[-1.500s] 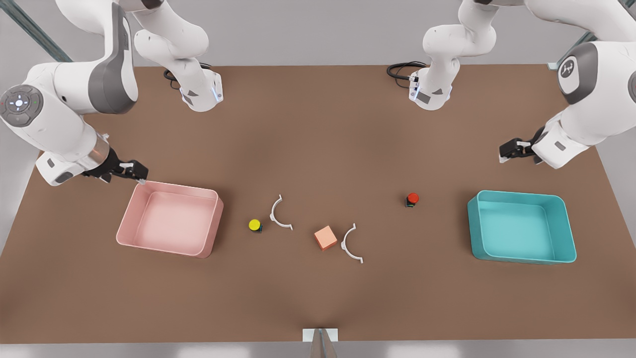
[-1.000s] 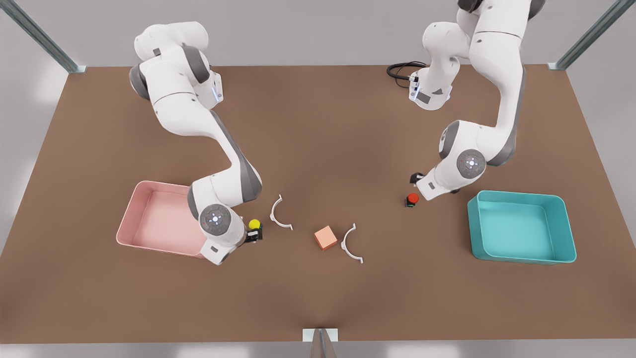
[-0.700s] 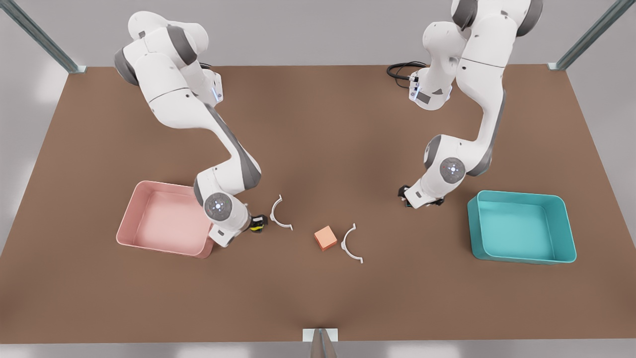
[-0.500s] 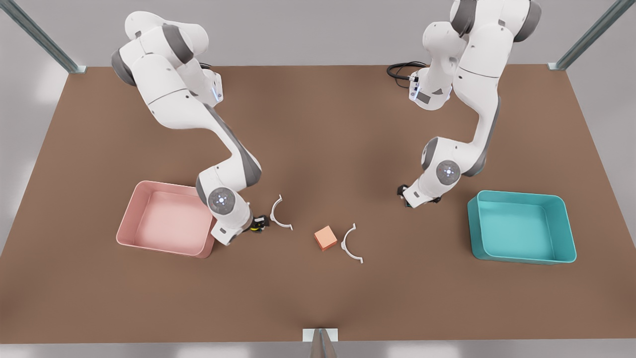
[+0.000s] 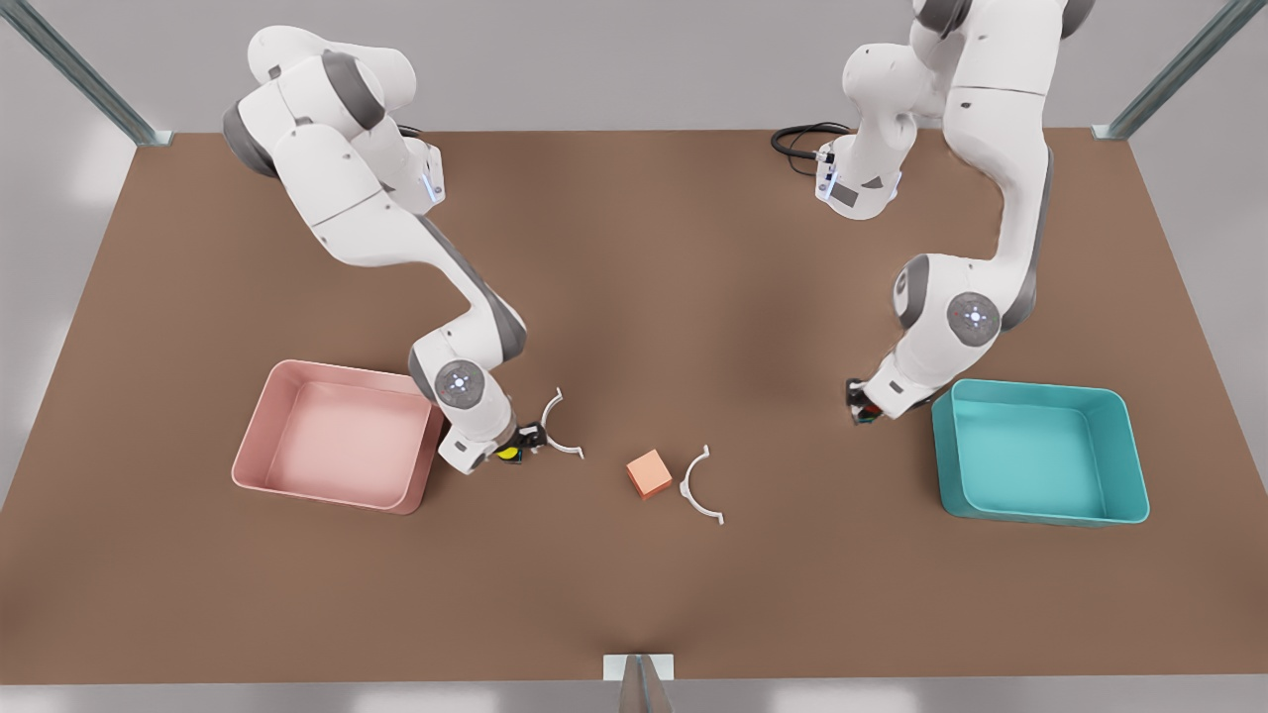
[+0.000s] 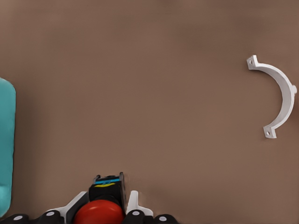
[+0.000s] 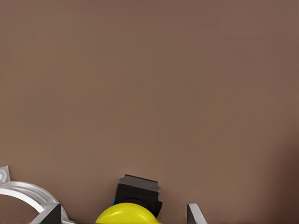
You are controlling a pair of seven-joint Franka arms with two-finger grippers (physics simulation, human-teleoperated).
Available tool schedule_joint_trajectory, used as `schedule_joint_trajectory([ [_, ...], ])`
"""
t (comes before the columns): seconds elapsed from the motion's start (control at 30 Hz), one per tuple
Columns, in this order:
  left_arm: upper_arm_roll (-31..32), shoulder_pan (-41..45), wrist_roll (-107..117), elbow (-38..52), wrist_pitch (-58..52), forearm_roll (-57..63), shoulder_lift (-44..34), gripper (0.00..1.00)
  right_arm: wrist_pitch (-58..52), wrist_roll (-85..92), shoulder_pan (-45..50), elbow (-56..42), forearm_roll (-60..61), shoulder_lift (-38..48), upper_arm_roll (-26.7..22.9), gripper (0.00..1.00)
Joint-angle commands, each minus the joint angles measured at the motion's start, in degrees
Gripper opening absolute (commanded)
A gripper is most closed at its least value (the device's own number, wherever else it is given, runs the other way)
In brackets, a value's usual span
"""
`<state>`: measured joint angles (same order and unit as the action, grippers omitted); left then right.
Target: Place the red button in the blue storage box with the left arm, and place the yellow button in the pink storage box with the right arm
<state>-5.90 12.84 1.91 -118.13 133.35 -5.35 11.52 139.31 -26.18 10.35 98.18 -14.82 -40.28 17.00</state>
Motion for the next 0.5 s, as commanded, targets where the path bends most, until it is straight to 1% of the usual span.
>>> schedule_joint_trajectory([
  [0.0,-5.78,-0.53,-15.88,3.95,-19.0,-0.54,-1.59,0.49,2.98,-3.61,-0.33,0.87,-0.47,-0.5,0.5,1.0],
  [0.07,-14.84,-0.62,-31.79,6.5,-20.5,-0.62,-0.98,0.49,3.07,-3.61,-0.42,1.31,-0.47,-1.38,0.5,1.0],
  [0.1,-16.95,-1.85,-37.5,8.0,-20.5,-0.62,-0.71,0.49,3.07,-3.61,-0.42,1.31,-0.47,-1.73,0.58,1.0],
  [0.17,-16.95,-6.68,-46.2,12.91,-20.41,-3.52,5.34,0.49,3.16,-3.61,-0.42,1.31,-0.47,-2.08,1.11,1.0],
  [0.2,-16.86,-8.53,-49.54,15.2,-20.32,-5.45,8.42,0.49,3.86,-3.61,-0.5,1.4,-0.47,-2.17,1.2,0.93],
  [0.23,-16.78,-10.28,-50.6,15.82,-19.97,-6.24,11.05,0.49,4.13,-3.61,-0.59,1.49,-0.47,-2.26,1.2,0.81],
  [0.27,-16.6,-10.46,-50.96,17.14,-19.62,-7.65,14.74,0.49,4.21,-3.61,-0.59,1.57,-0.47,-2.26,1.2,0.68],
  [0.3,-16.6,-10.46,-51.04,19.07,-17.78,-9.94,19.93,0.49,4.22,-3.61,-0.86,1.66,-0.47,-2.43,1.2,0.6],
  [0.33,-16.51,-10.46,-51.04,20.39,-17.51,-11.08,22.31,0.51,4.22,-3.61,-0.94,1.75,-0.47,-2.43,1.29,0.57],
  [0.37,-16.51,-10.46,-51.04,20.3,-17.42,-11.35,22.93,0.68,4.22,-3.61,-1.03,1.75,-0.47,-2.43,1.29,0.54],
  [0.4,-16.51,-10.46,-50.96,20.3,-17.51,-12.66,23.02,1.0,4.13,-3.61,-1.56,1.75,-0.47,-2.43,1.9,0.53],
  [0.47,-16.6,-10.03,-48.5,20.39,-17.86,-12.58,22.49,1.0,3.95,-3.52,-2.09,1.57,-0.47,-0.06,2.17,0.53],
])
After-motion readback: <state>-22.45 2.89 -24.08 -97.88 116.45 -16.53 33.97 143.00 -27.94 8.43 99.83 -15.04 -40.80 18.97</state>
